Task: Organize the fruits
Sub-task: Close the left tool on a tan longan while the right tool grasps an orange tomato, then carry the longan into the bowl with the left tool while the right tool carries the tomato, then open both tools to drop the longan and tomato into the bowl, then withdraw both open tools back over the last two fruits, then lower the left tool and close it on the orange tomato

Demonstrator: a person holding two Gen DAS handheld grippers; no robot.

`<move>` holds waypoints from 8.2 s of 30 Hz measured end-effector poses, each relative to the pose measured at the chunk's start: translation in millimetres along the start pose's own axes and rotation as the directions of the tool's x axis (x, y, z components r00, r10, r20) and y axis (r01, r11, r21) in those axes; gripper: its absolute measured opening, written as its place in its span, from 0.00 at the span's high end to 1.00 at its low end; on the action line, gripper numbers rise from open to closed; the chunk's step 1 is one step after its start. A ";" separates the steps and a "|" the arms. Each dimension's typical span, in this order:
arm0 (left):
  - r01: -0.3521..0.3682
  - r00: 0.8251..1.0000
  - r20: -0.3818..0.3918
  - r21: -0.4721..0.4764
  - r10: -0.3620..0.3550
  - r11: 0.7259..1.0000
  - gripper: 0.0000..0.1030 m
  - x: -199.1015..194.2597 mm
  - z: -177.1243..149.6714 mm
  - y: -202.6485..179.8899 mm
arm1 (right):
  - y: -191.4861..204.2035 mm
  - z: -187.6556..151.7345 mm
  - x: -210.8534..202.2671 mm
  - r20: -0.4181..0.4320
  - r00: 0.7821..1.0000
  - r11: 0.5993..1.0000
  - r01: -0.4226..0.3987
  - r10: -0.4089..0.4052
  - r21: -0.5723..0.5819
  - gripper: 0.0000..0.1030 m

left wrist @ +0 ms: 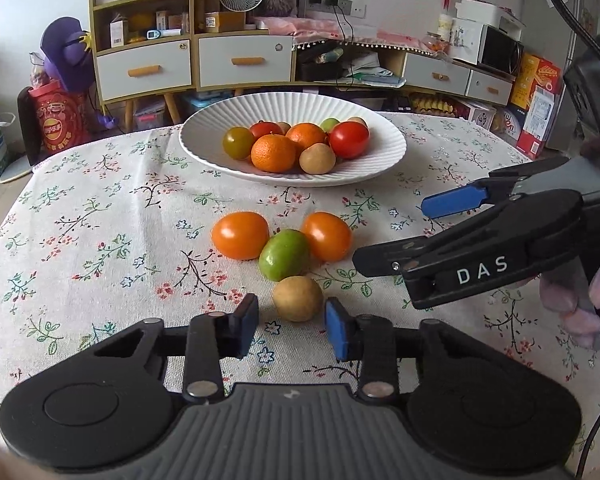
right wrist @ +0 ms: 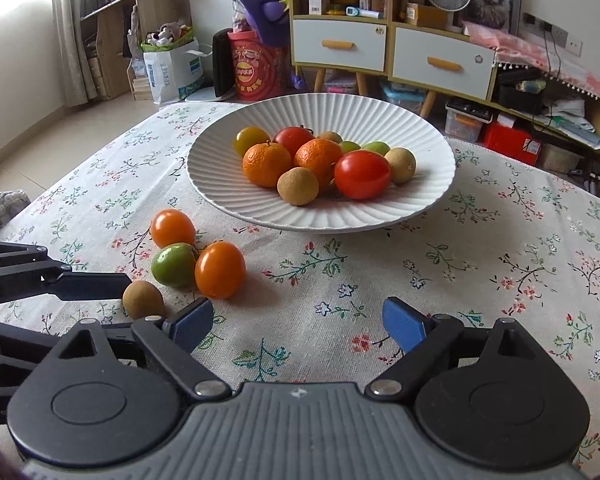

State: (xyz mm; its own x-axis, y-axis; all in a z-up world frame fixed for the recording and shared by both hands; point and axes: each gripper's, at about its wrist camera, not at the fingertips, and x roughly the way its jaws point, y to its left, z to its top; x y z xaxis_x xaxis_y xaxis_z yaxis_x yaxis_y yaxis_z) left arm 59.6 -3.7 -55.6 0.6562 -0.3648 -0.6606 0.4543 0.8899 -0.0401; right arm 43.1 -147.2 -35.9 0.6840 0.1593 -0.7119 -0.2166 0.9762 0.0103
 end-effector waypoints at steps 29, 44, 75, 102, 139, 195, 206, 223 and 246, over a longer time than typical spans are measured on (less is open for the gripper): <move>-0.053 0.997 -0.048 -0.029 0.052 0.998 0.82 -8.0 2.2 17.8 | 24.8 13.8 14.9 -0.005 1.000 0.997 -0.029 0.029 -0.071 0.72; -0.049 0.998 -0.035 -0.041 0.047 0.998 0.82 -13.1 2.8 19.4 | 18.5 16.2 6.5 -0.021 0.997 0.997 -0.072 0.071 -0.028 0.75; -0.010 0.997 0.070 -0.066 0.015 0.998 0.82 -28.3 39.9 5.2 | -9.1 33.0 -30.4 0.082 0.996 0.997 -0.051 0.046 0.060 0.75; -0.046 0.998 0.048 -0.091 0.050 0.995 0.82 25.7 70.4 -8.2 | -42.0 41.8 -6.6 0.074 0.997 0.987 -0.029 0.017 0.159 0.75; -0.068 0.996 0.049 -0.069 0.071 0.995 0.47 15.4 70.3 3.9 | -46.4 45.7 -14.3 0.098 0.995 0.981 -0.035 0.016 0.190 0.41; -0.123 0.992 -0.033 -0.097 0.120 0.988 0.06 -23.0 9.1 48.5 | 9.1 8.4 -22.5 0.060 0.998 0.999 -0.020 0.018 0.033 0.02; -0.145 0.989 -0.002 -0.044 0.145 0.988 0.06 -6.2 -5.4 59.4 | 19.0 4.5 -9.5 0.034 0.999 1.000 0.005 -0.005 -0.001 0.02; -0.092 0.994 0.062 0.036 0.090 0.995 0.12 20.1 7.5 50.7 | 21.5 -2.0 1.7 -0.006 1.000 1.000 0.013 -0.013 -0.013 0.02; 0.014 0.999 0.041 0.053 -0.016 0.999 0.74 30.7 27.2 40.4 | 25.5 0.8 10.4 -0.015 1.000 0.999 0.011 -0.011 -0.032 0.07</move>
State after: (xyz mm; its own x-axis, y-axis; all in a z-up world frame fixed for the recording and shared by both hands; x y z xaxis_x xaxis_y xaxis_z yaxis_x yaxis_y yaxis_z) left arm 114.5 13.6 -57.0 0.6729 -0.3901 -0.6286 0.4946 0.8691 -0.0099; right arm 45.3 -120.5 -42.5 0.6759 0.1464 -0.7223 -0.2315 0.9726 -0.0196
